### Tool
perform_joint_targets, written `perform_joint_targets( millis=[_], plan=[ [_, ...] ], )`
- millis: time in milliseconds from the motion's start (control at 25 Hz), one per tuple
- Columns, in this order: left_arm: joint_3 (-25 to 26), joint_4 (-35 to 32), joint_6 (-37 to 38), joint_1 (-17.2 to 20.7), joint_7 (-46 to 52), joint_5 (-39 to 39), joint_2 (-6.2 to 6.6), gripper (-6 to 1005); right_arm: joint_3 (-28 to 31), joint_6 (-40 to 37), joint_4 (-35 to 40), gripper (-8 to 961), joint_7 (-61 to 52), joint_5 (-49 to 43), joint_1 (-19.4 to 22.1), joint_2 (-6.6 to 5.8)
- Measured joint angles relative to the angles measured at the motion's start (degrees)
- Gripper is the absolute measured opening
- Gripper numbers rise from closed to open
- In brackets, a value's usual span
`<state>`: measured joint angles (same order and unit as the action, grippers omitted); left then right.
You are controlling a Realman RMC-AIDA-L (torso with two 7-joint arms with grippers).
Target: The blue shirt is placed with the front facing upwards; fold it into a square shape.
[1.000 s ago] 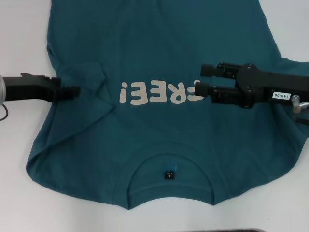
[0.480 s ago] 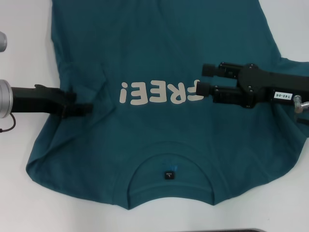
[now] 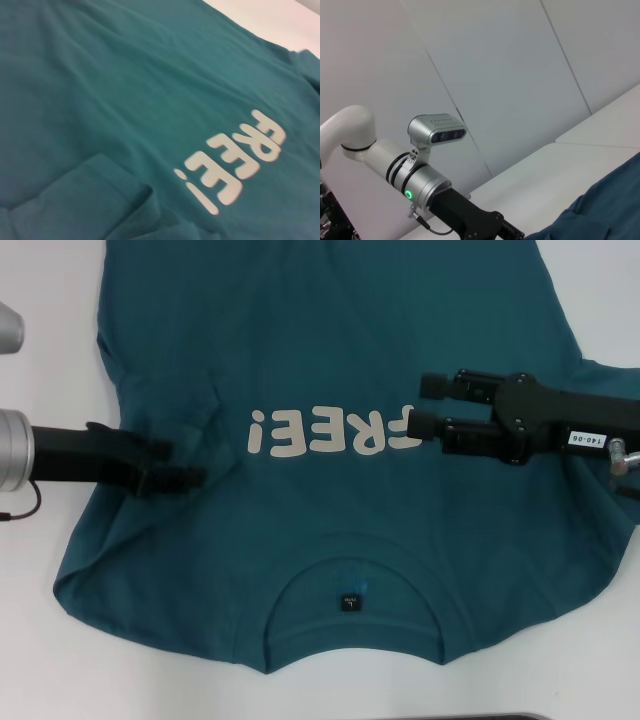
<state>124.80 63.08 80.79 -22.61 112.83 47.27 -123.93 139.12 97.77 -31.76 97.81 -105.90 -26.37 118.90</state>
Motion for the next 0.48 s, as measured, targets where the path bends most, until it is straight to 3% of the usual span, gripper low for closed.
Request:
perform_joint_targets(
  millis=[480],
  plan=[
    [0.05,1.98,3.96,0.43,-0.91,1.51,-0.12,643,0.0,0.13,-0.01,762,0.06,0.0,-0.15,0.0]
  ],
)
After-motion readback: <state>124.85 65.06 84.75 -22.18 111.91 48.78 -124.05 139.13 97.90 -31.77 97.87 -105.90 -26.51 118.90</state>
